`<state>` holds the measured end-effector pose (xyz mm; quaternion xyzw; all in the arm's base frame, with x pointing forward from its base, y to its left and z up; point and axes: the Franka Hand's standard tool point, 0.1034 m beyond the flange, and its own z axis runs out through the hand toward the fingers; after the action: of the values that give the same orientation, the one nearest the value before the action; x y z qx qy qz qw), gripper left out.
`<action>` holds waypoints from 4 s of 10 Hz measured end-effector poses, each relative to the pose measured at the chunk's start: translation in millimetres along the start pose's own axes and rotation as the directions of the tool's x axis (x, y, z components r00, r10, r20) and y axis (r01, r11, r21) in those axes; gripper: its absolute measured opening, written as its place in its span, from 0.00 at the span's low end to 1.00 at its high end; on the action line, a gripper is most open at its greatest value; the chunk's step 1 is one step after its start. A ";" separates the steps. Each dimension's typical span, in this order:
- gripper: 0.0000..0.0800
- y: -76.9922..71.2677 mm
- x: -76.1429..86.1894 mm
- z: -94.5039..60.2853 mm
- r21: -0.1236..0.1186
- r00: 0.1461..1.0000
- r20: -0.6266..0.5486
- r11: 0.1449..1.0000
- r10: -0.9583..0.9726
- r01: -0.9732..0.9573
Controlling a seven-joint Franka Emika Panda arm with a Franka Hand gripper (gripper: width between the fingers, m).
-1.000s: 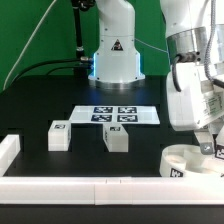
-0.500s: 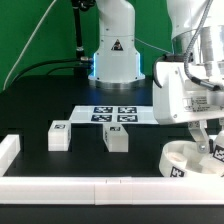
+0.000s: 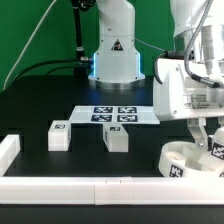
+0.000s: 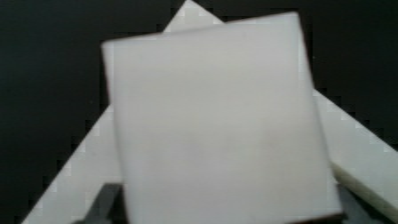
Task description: Assemble stool
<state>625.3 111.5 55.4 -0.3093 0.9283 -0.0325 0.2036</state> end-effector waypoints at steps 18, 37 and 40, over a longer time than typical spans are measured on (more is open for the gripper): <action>0.81 -55.0 -25.1 -72.3 0.122 0.766 0.047 0.765 -0.641 0.633; 0.81 -73.8 32.6 -36.1 -0.100 -0.381 -0.018 -0.378 -0.924 0.921; 0.81 -77.9 34.1 -36.3 -0.108 -0.537 -0.006 -0.533 -0.844 0.839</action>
Offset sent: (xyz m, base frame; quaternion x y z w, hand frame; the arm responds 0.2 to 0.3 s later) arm -0.0081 0.0151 0.0298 -0.0319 -0.0442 -0.0518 0.9972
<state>629.9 26.3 90.9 -0.9644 0.1863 -0.1871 0.0168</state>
